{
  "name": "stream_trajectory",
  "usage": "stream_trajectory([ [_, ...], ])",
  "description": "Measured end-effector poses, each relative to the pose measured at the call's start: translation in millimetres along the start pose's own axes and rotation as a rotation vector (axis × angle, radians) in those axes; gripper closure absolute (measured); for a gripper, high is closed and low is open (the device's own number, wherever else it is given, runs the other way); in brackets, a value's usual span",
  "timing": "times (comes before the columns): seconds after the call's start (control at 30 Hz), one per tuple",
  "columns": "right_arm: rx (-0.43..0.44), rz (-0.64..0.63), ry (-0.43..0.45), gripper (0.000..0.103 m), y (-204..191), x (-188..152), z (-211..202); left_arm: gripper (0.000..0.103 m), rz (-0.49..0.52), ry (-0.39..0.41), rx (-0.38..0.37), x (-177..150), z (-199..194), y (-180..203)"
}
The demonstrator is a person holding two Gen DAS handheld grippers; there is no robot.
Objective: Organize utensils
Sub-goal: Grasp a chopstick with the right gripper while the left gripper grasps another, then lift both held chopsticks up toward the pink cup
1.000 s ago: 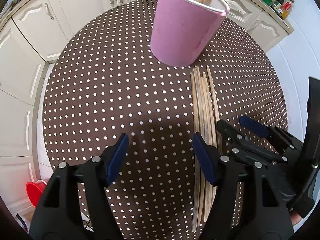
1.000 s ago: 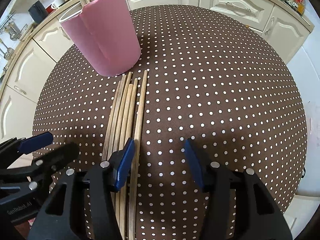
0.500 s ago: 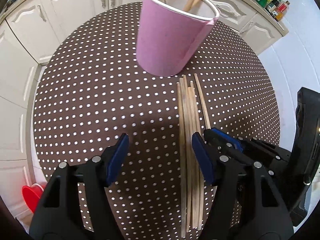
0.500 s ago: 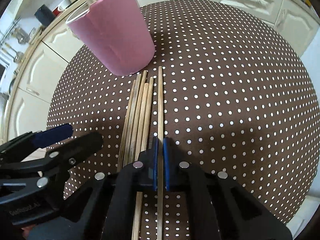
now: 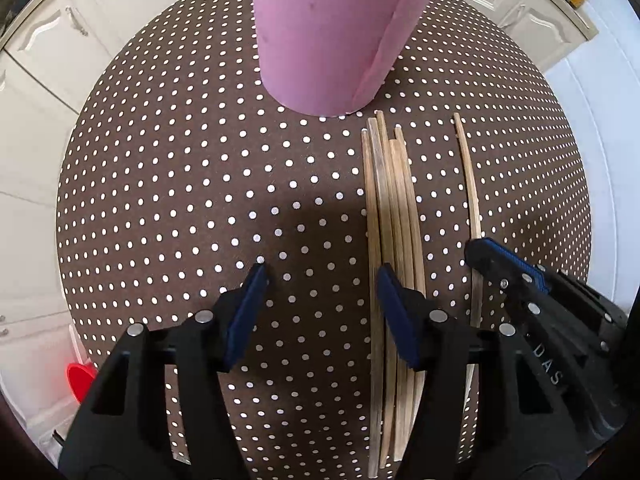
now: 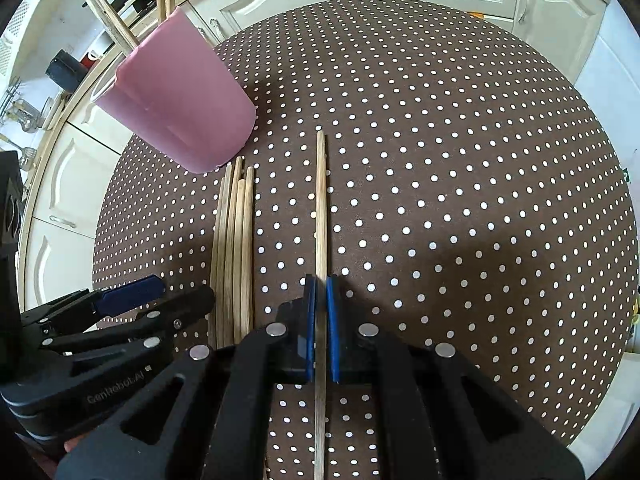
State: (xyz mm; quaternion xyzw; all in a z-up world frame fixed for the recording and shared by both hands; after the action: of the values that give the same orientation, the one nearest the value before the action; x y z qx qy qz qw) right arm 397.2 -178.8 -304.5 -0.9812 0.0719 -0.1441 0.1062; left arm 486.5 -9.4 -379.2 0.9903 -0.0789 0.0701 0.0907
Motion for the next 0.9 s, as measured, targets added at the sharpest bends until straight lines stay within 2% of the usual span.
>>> stream_trajectory([
  [0.17, -0.025, -0.004, -0.006, 0.098, -19, -5, -2, 0.046, -0.024, 0.007, 0.024, 12, 4, 6],
  [0.3, -0.045, 0.002, -0.011, 0.098, -25, 1, 3, 0.047, -0.013, -0.003, 0.101, 34, 13, 22],
  [0.37, -0.037, 0.026, -0.011, 0.098, -25, 4, 5, 0.047, -0.030, -0.004, 0.110, 41, 16, 29],
  [0.4, -0.040, 0.026, -0.009, 0.098, -25, 5, 5, 0.049, -0.040, 0.003, 0.109, 43, 15, 28],
  [0.43, -0.042, 0.023, -0.006, 0.098, -26, 6, 6, 0.072, -0.058, 0.028, 0.110, 45, 13, 27],
  [0.47, -0.040, 0.018, -0.002, 0.098, -26, 7, 6, 0.086, -0.070, 0.044, 0.110, 47, 12, 27],
  [0.53, -0.022, 0.016, 0.001, 0.098, -26, 9, 6, 0.094, -0.081, 0.051, 0.087, 50, 11, 24],
  [0.67, 0.034, 0.041, 0.014, 0.098, -25, 12, 4, 0.096, -0.083, 0.053, 0.051, 49, 10, 14],
  [0.9, 0.103, 0.035, 0.112, 0.098, -27, 26, -23, 0.096, -0.071, 0.083, 0.026, 31, -2, 7],
])
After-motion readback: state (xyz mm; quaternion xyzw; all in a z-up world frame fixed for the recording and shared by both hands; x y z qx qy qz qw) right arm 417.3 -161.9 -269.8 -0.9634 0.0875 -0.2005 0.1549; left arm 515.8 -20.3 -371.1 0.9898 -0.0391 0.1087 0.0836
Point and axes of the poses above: each gripper's, at about its wrist camera, not at the fingertips, and z roughly the way its jaws point, y to its right, x to its top, the point moved 4 cm from there along z, roughly the way its jaws point, and after that the axes turned 3 degrees about -x, right-handed, at the moved point
